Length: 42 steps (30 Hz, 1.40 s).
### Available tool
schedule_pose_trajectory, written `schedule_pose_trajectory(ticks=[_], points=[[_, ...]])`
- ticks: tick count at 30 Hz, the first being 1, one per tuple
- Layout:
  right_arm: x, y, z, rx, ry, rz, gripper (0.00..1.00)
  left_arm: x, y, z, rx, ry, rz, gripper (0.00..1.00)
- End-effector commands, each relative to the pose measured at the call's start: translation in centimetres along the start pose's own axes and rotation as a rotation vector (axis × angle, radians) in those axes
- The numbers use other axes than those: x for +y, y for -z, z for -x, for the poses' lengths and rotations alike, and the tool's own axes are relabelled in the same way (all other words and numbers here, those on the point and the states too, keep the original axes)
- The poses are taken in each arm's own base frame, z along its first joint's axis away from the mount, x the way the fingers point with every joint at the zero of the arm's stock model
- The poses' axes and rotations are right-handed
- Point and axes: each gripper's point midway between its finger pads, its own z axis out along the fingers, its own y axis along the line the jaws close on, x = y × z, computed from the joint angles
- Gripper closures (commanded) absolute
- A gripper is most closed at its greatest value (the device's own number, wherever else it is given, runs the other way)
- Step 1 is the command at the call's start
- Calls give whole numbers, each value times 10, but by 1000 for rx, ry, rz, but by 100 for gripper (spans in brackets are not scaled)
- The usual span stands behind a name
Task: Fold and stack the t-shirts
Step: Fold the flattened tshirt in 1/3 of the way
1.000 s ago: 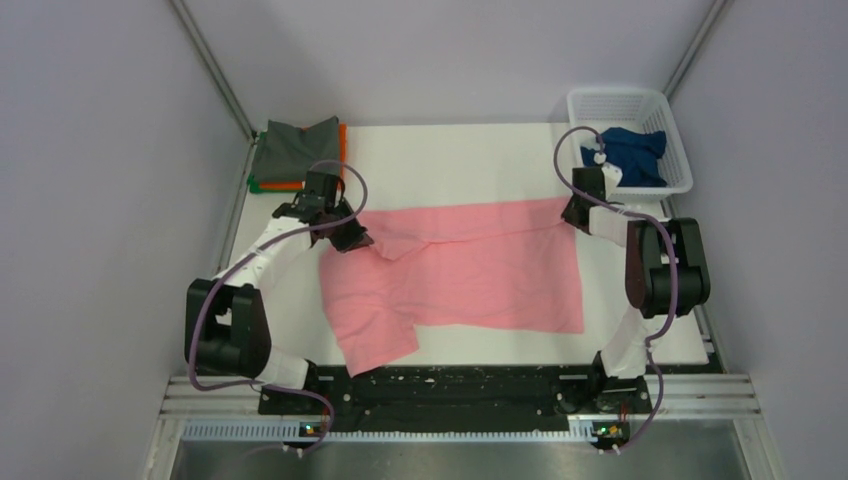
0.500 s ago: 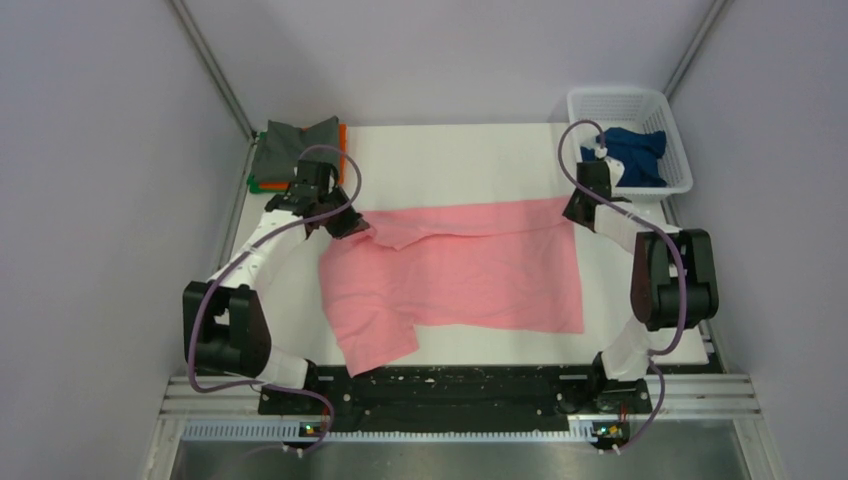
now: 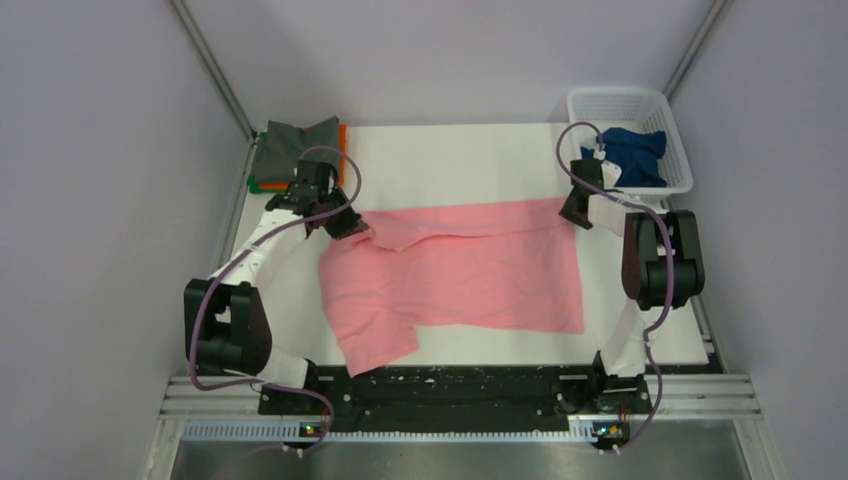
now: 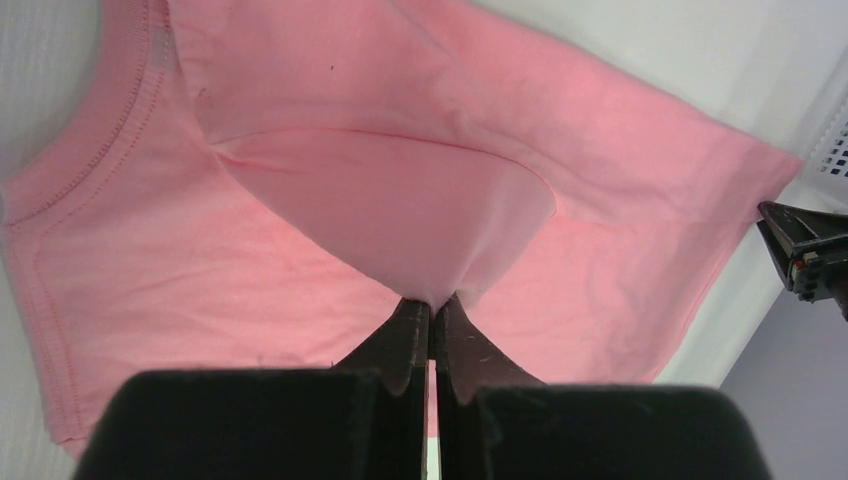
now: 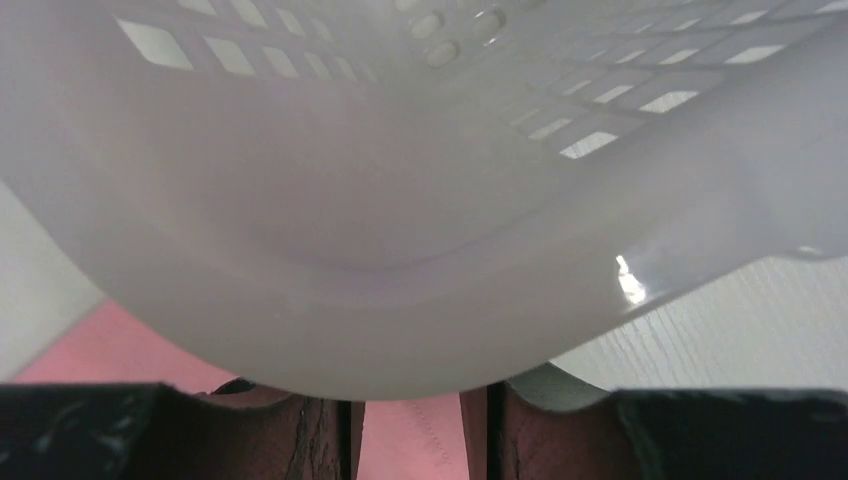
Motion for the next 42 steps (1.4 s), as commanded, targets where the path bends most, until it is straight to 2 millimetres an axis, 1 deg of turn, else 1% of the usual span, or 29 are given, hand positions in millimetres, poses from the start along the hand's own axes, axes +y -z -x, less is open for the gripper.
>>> schedule_pose_trajectory(ticks=[1,5,8,11,15,17,21,24,27,33,35,38,40,42], points=[[-3,-5,12,-23,-47,-31,66,-8,6,11,-32,-14,-23,100],[-1,-4,13,-31,-50,-18,75,-9,7,13,-37,-14,-24,100],[1,-3,18,-50,-45,-9,79,-8,7,12,-35,-14,-22,100],[2,0,28,-72,-30,-12,83,-8,6,12,-34,-13,-20,100],[3,3,40,-99,-15,-12,94,-8,8,14,-44,-13,-20,100],[4,3,42,-104,-8,-11,99,-8,8,15,-51,-13,-18,100],[6,6,47,-112,5,-1,100,-10,11,20,-70,-19,-18,100],[12,13,50,-114,18,37,100,-13,14,28,-95,-22,-18,100],[15,26,54,-113,30,72,100,-15,18,41,-131,-23,-16,100],[10,56,58,-125,46,102,100,-22,32,65,-188,-49,-24,100],[10,65,56,-123,52,116,100,-23,36,70,-205,-54,-23,100],[9,72,47,-105,71,130,100,-22,39,71,-207,-58,-16,100],[8,77,40,-87,79,141,100,-17,39,66,-193,-55,-6,100],[3,78,30,-68,87,134,100,-9,36,55,-165,-55,9,100]])
